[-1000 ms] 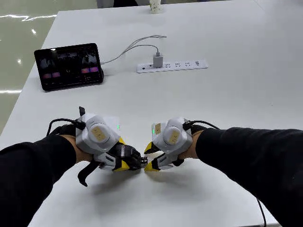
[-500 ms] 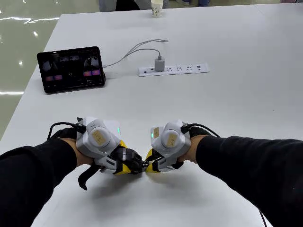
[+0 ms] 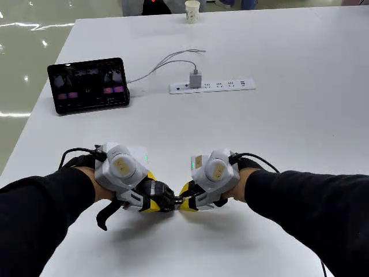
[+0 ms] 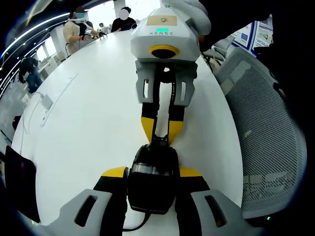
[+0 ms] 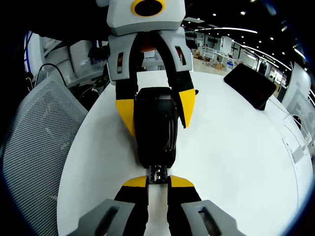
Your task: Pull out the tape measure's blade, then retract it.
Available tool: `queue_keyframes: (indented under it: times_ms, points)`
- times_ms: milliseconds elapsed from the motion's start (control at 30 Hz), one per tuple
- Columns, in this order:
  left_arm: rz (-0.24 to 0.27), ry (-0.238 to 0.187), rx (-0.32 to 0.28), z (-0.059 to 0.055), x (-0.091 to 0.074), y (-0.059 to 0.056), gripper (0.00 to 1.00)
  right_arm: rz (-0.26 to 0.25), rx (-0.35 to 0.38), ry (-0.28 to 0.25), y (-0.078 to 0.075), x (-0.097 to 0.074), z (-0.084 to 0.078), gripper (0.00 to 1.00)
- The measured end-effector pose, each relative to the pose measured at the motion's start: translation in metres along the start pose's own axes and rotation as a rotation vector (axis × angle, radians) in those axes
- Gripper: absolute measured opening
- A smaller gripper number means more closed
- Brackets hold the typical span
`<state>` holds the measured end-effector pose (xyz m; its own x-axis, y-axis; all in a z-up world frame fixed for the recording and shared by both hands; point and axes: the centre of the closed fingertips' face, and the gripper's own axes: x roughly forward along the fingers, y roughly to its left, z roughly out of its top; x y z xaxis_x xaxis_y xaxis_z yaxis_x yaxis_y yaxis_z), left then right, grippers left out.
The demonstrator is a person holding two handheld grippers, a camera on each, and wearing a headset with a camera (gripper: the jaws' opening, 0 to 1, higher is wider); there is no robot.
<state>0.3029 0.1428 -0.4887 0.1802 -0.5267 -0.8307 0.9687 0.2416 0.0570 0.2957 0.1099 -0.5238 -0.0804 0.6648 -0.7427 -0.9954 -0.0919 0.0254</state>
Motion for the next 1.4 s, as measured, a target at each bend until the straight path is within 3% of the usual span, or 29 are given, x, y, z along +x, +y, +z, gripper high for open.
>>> queue_keyframes:
  times_ms: [1400]
  points:
    - [0.010,0.009,-0.022,0.000,-0.002,0.001,0.31,0.017,0.033,0.048,-0.002,-0.022,-0.025,0.10]
